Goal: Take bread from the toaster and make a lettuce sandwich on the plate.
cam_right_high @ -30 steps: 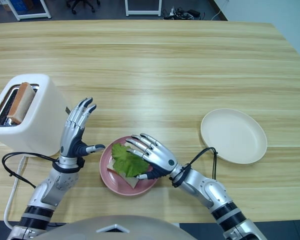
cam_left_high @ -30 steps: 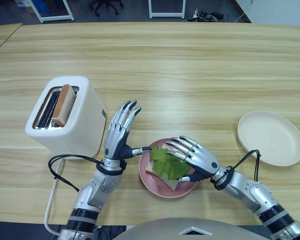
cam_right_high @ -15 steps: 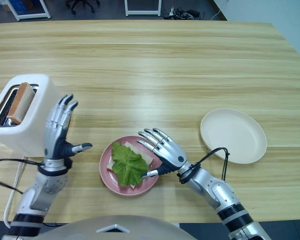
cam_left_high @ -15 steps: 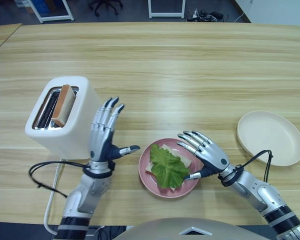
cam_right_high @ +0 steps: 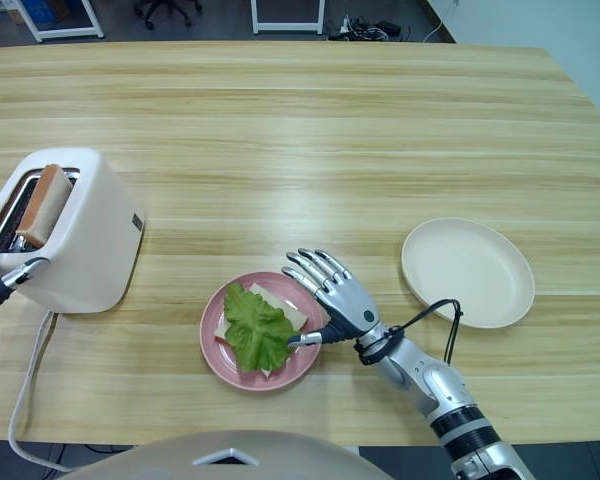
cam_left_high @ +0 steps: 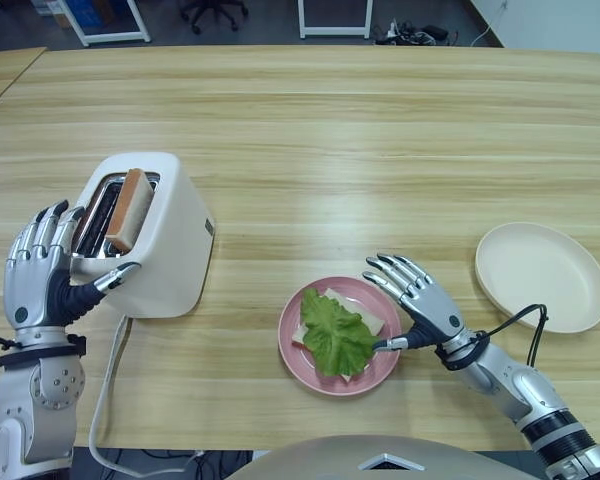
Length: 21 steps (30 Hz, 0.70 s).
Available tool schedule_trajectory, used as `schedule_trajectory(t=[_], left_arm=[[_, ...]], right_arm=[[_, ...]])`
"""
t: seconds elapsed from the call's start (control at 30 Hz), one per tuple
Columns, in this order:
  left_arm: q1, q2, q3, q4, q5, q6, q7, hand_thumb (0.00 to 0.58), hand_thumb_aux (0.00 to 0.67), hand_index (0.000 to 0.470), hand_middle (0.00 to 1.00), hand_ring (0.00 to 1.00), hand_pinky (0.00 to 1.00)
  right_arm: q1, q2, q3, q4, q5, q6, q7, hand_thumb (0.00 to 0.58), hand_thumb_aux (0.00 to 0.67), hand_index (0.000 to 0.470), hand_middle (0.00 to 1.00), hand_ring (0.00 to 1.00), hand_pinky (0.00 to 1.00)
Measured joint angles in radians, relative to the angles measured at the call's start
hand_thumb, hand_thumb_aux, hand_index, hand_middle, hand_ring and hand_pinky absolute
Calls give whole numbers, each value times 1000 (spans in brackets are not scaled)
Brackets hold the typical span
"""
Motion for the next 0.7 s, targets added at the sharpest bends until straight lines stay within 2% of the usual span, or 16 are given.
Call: schedule_trajectory(t=[0.23,0.27,0.33,0.37,0.4,0.5,0.53,0.67,0.7], left_arm=[[-104,57,-39,106,-33,3,-54,0,0,0,0,0,0],[-108,66,-40,112,-32,4,-56,23,13,9,0,0,0],[-117,81,-40,129,-30,8,-56,223,145,101,0,0,0],[-118,85,-40,138,-29,9,-56,390,286,201,0,0,0],[-118,91,-41,145,-29,9,-50,464,370,260,0,0,0],[-137,123,-47,149,-26,-6,-39,561,549,385,0,0,0],[-142,130,-60,148,-26,-19,-39,580,670,470,0,0,0],[-147,154,-97,144,-23,-46,-40,580,670,470,12,12,12],[-148,155,-107,142,-23,-52,-40,580,670,470,141,141,141]], right_arm=[[-12,8,5,23,-17,6,-18,0,0,0,0,0,0],[-12,8,5,26,-17,6,-21,0,0,0,0,0,0],[-12,8,7,32,-18,7,-25,0,0,0,0,0,0],[-12,8,11,35,-18,7,-27,0,0,0,0,0,0],[-12,8,14,37,-20,7,-27,0,0,0,0,0,0],[-12,7,17,42,-28,8,-34,0,0,0,0,0,0],[-12,7,18,42,-29,9,-37,0,0,0,0,0,0],[-3,7,18,42,-36,16,-42,0,0,0,0,0,0],[0,7,18,42,-36,16,-45,0,0,0,0,0,0]])
